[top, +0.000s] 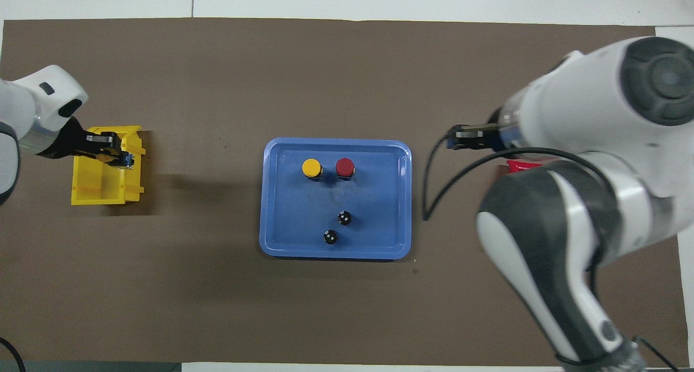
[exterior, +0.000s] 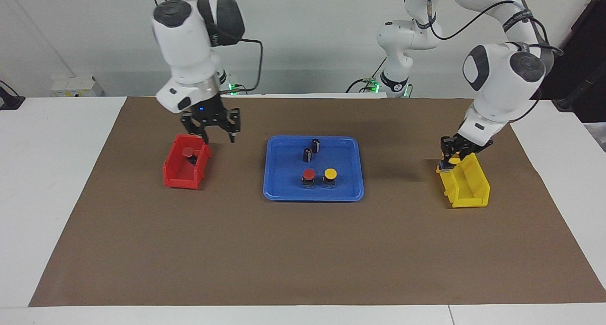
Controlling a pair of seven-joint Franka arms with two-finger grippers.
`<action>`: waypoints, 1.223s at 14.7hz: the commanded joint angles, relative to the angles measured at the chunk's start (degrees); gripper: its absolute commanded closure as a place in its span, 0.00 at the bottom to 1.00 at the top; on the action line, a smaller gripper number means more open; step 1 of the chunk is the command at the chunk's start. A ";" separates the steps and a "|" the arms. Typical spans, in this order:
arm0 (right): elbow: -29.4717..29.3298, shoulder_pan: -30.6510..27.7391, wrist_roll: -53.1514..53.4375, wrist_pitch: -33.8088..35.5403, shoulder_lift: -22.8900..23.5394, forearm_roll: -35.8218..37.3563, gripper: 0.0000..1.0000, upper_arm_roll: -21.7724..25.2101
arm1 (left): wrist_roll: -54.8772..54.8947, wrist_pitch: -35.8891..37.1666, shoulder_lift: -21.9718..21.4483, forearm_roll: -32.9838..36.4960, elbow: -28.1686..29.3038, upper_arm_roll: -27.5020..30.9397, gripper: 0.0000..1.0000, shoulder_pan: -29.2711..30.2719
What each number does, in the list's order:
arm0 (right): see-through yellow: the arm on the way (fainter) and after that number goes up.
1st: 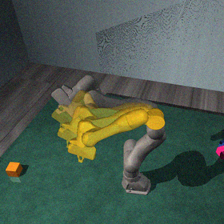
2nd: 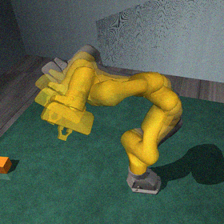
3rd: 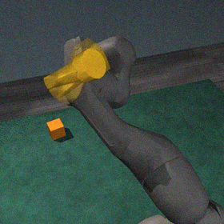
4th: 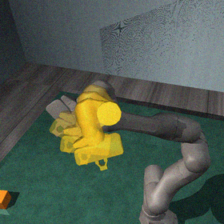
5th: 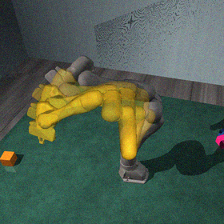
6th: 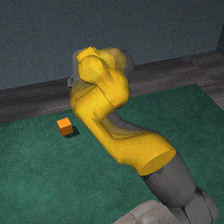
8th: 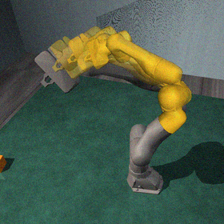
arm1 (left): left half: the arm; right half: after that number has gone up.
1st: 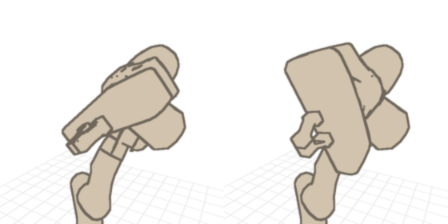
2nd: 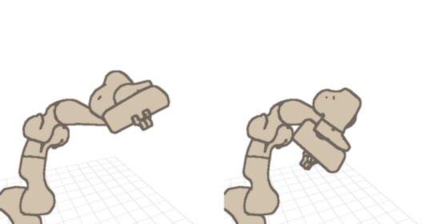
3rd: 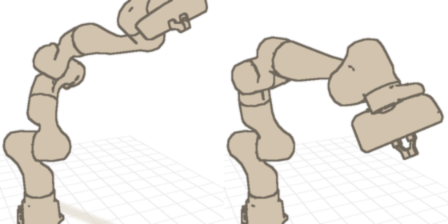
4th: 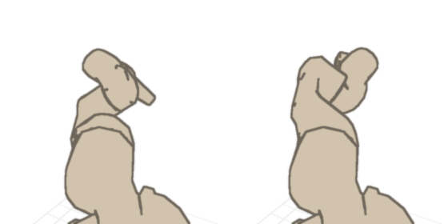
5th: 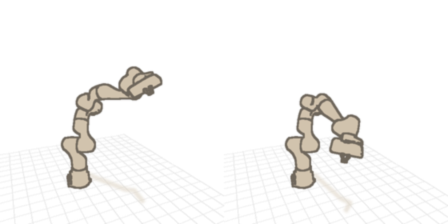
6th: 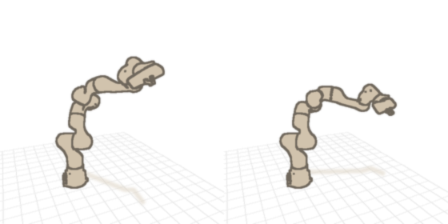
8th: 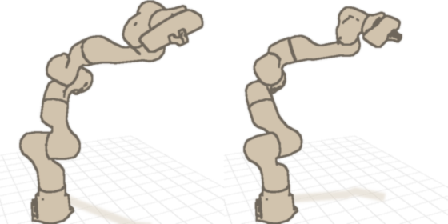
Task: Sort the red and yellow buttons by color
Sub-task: 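Carry the yellow button to the yellow bin with the left gripper, then grasp the other red button with the right gripper while the left gripper releases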
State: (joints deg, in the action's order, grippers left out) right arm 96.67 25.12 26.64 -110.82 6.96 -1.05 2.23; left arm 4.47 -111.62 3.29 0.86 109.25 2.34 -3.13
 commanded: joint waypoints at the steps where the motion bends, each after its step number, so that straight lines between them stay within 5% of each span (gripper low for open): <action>1: -10.97 5.62 12.35 -5.51 15.59 0.26 0.28 0.23 | 5.19 -5.61 -0.48 0.28 3.15 -0.93 0.99 4.26; 3: -11.07 8.88 15.10 -10.88 20.79 1.05 0.29 0.32 | 6.69 -6.77 0.22 0.28 3.42 -0.93 0.99 5.58; 7: -9.40 9.59 15.19 -16.44 22.48 0.96 0.34 0.23 | 7.49 -15.19 -0.39 0.28 12.64 -0.85 0.99 5.76; 11: -7.29 10.30 15.11 -15.57 22.31 0.96 0.34 0.23 | 8.45 -17.14 0.05 0.37 14.84 -0.93 0.99 6.64; 12: -7.29 10.39 15.11 -14.69 22.13 0.88 0.34 0.14 | 8.63 -16.80 0.05 0.37 14.85 -0.85 0.86 6.64; 14: -7.20 10.39 15.11 -12.67 21.87 0.88 0.34 -1.08 | 8.54 -16.35 -0.04 0.37 14.59 -0.85 0.31 6.73; 18: -5.28 10.47 14.67 -11.96 21.08 0.79 0.34 -1.35 | 7.93 -11.20 -0.04 0.37 9.95 -0.93 0.24 6.64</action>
State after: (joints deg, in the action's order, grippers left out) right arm 88.63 35.74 41.48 -122.76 29.79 -0.52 1.14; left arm 12.00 -126.85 4.18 0.86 122.00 1.94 2.82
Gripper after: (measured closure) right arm 0.335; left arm 0.256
